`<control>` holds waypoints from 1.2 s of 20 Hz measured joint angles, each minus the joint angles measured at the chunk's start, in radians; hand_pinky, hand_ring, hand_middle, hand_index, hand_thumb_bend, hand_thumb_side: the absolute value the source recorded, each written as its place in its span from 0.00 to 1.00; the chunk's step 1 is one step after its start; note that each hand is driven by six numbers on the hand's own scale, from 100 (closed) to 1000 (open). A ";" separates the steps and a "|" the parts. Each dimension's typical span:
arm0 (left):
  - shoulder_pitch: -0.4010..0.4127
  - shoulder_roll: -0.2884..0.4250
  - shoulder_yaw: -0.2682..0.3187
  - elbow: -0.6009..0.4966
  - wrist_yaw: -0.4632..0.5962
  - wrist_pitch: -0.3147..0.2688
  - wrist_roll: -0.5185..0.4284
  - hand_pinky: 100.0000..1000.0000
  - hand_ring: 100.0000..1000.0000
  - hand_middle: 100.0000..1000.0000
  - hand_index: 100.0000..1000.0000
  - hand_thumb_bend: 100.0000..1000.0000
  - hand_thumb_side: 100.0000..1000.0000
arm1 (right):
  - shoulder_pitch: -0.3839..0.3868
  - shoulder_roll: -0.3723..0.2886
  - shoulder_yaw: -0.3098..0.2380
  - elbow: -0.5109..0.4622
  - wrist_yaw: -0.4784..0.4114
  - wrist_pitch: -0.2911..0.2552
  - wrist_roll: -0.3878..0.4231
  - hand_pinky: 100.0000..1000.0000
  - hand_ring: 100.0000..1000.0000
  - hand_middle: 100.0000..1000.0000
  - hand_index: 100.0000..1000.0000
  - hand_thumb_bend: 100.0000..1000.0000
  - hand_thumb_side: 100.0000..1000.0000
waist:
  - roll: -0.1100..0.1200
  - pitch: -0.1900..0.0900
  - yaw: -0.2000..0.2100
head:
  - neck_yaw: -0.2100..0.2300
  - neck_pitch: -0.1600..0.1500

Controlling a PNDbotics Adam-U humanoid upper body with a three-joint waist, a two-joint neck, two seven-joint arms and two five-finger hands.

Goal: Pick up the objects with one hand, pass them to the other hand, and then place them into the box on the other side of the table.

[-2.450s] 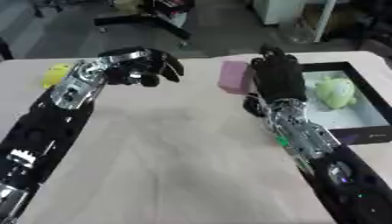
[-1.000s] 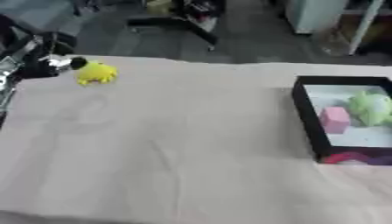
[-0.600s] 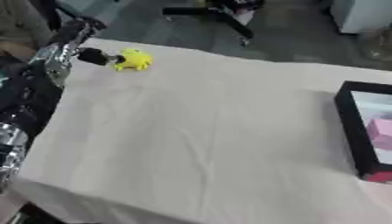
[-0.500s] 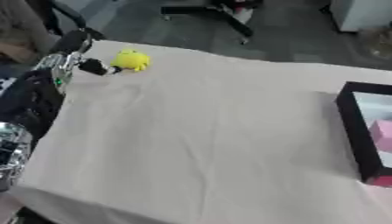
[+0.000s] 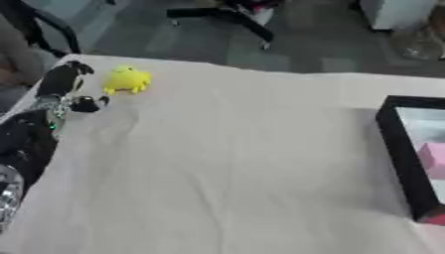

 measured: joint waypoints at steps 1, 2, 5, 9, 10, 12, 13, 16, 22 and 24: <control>-0.001 0.003 0.001 0.000 0.016 -0.004 0.014 0.79 0.68 0.65 0.74 0.47 0.23 | -0.002 0.000 0.002 0.000 -0.008 0.005 -0.008 0.50 0.82 0.84 1.00 0.00 0.14 | 0.001 0.010 -0.002 | 0.001 -0.007; -0.004 0.005 0.002 0.000 0.034 -0.010 0.026 0.79 0.68 0.65 0.74 0.47 0.24 | -0.005 0.001 0.003 -0.001 -0.017 0.010 -0.016 0.49 0.82 0.83 1.00 0.00 0.14 | 0.001 0.020 -0.004 | 0.001 -0.014; -0.011 0.014 0.005 0.000 0.083 -0.031 0.045 0.79 0.69 0.66 0.74 0.49 0.27 | -0.010 0.007 0.003 -0.008 -0.041 0.026 -0.039 0.49 0.82 0.83 1.00 0.00 0.15 | 0.002 0.047 -0.014 | 0.001 -0.034; -0.019 0.029 0.006 0.000 0.137 -0.053 0.050 0.79 0.66 0.63 0.72 0.42 0.23 | -0.019 0.011 0.004 -0.014 -0.074 0.045 -0.069 0.47 0.82 0.83 1.00 0.00 0.17 | 0.005 0.082 -0.035 | 0.002 -0.063; -0.022 0.035 0.007 0.000 0.154 -0.057 0.056 0.78 0.65 0.61 0.70 0.39 0.21 | -0.021 0.014 0.004 -0.015 -0.083 0.050 -0.076 0.47 0.82 0.83 1.00 0.00 0.17 | 0.005 0.090 -0.042 | 0.003 -0.070; -0.026 0.043 0.011 0.000 0.187 -0.064 0.072 0.76 0.58 0.54 0.64 0.24 0.12 | -0.023 0.017 0.007 -0.018 -0.101 0.059 -0.089 0.47 0.81 0.83 1.00 0.00 0.18 | 0.005 0.104 -0.055 | 0.006 -0.084; -0.029 0.046 0.012 0.001 0.205 -0.067 0.083 0.73 0.52 0.47 0.57 0.11 0.05 | -0.024 0.018 0.009 -0.018 -0.110 0.063 -0.096 0.47 0.81 0.83 1.00 0.00 0.18 | 0.006 0.109 -0.062 | 0.008 -0.089; -0.038 0.049 0.012 0.002 0.265 -0.080 0.124 0.65 0.37 0.31 0.40 0.00 0.02 | -0.026 0.020 0.009 -0.018 -0.137 0.075 -0.113 0.47 0.81 0.83 1.00 0.00 0.18 | 0.008 0.118 -0.077 | 0.013 -0.096; -0.038 0.024 0.013 -0.022 0.396 -0.153 0.134 0.62 0.30 0.21 0.32 0.00 0.15 | -0.023 0.026 0.010 -0.016 -0.164 0.082 -0.142 0.47 0.82 0.83 1.00 0.00 0.19 | 0.005 0.119 -0.074 | 0.017 -0.098; -0.038 0.015 0.016 -0.056 0.434 -0.183 0.098 0.63 0.30 0.21 0.32 0.00 0.15 | -0.021 0.026 0.010 -0.010 -0.165 0.079 -0.147 0.48 0.82 0.83 1.00 0.00 0.18 | 0.004 0.107 -0.062 | 0.017 -0.092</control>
